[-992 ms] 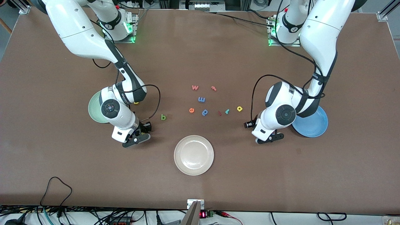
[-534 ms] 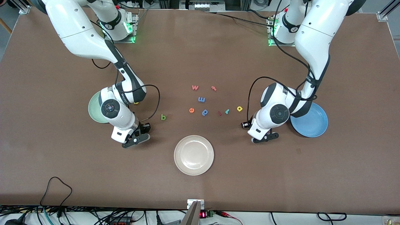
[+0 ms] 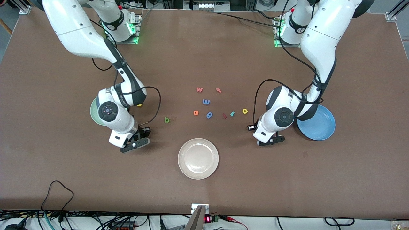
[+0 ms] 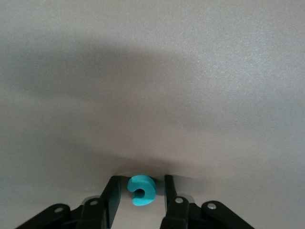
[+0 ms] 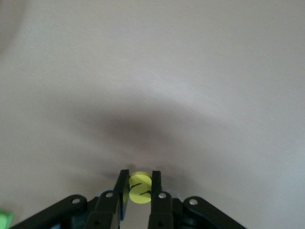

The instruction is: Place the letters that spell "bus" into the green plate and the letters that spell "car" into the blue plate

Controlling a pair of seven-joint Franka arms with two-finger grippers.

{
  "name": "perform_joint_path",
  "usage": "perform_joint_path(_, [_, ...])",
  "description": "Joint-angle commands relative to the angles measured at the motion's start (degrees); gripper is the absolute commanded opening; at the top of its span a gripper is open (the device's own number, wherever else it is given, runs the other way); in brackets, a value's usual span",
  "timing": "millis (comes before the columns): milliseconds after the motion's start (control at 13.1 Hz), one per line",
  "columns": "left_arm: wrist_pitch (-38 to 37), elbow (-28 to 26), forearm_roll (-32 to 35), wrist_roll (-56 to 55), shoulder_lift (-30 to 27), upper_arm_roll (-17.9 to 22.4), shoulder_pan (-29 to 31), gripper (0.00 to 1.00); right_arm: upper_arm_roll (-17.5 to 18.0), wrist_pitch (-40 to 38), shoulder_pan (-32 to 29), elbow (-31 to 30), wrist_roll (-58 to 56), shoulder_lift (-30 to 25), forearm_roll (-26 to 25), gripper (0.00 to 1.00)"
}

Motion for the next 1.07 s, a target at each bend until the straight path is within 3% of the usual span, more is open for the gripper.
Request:
perform_joint_path(0, [0.31,-0.27,1.26,-0.83,-0.05,0.31,-0.72,0.17,0.38,-10.99,-4.45,-2.70,-0.16,-7.83,0.23,0.00])
perform_joint_path(229, [-3.44,0.42,1.26,-0.21,-2.06,0.57,-0.02,0.15,0.38,-15.60,-9.63,-9.97,-0.16,-13.37,0.23,0.00])
perform_joint_path(458, [-14.94,2.71,3.36,9.33,-6.98,1.80,4.18,0.15,0.47,-9.65,-13.95,-21.65,-0.33,-17.86,0.06,0.00])
perform_joint_path(610, [-18.66,3.68,5.37,20.21,-8.57,1.89,9.36,0.17,0.47,-3.50,-15.09,-27.55,-0.33,-18.57,0.05,0.00])
perform_joint_path(763, [-18.59,3.68,10.90,31.02,-8.67,1.72,16.03,0.17,0.47,0.38,-15.80,-30.12,-0.33,-18.14,-0.03,0.00])
perform_joint_path(915, [-17.97,3.16,11.98,38.96,-7.44,1.54,20.97,0.17,0.47,0.84,-15.89,-30.39,-0.33,-17.78,-0.03,0.00])
perform_joint_path(992, [-17.97,2.20,11.81,39.43,-6.48,1.10,22.38,0.18,0.56,0.84,-15.98,-30.39,-0.33,-17.70,0.05,0.11])
